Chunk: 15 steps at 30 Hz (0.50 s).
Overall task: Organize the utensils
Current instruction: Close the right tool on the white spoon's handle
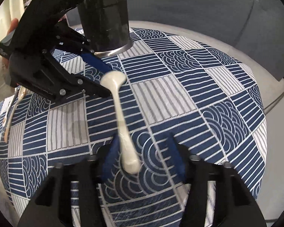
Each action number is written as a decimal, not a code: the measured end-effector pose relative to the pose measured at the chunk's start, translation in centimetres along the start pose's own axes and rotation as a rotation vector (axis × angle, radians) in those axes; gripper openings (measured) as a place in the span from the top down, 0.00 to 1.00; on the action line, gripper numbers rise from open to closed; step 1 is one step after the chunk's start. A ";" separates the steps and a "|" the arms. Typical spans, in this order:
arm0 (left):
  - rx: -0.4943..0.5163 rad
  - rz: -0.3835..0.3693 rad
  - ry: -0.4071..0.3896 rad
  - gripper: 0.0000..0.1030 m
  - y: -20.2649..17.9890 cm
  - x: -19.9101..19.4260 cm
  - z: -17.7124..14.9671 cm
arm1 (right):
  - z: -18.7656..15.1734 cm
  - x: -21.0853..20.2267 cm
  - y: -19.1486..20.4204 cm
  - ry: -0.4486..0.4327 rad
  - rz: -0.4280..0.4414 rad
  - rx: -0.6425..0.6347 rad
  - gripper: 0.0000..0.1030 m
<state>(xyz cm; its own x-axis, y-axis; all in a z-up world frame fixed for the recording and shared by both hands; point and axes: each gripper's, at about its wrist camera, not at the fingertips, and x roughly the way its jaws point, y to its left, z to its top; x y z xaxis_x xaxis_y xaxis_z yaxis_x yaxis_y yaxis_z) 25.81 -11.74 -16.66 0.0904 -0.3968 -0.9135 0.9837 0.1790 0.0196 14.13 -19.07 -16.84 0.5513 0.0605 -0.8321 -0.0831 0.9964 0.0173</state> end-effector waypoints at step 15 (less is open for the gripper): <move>-0.004 -0.041 0.001 0.77 1.3 -0.5 2.6 | 0.3 -0.5 -5.2 -0.019 0.302 0.207 0.90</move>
<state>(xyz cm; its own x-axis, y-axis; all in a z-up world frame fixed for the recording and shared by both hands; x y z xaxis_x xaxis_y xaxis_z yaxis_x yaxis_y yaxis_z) 27.40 -13.69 -15.14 0.0501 -0.4025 -0.9140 0.9858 0.1667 -0.0194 14.57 -24.27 -16.37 0.5431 0.3534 -0.7617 -0.0764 0.9242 0.3743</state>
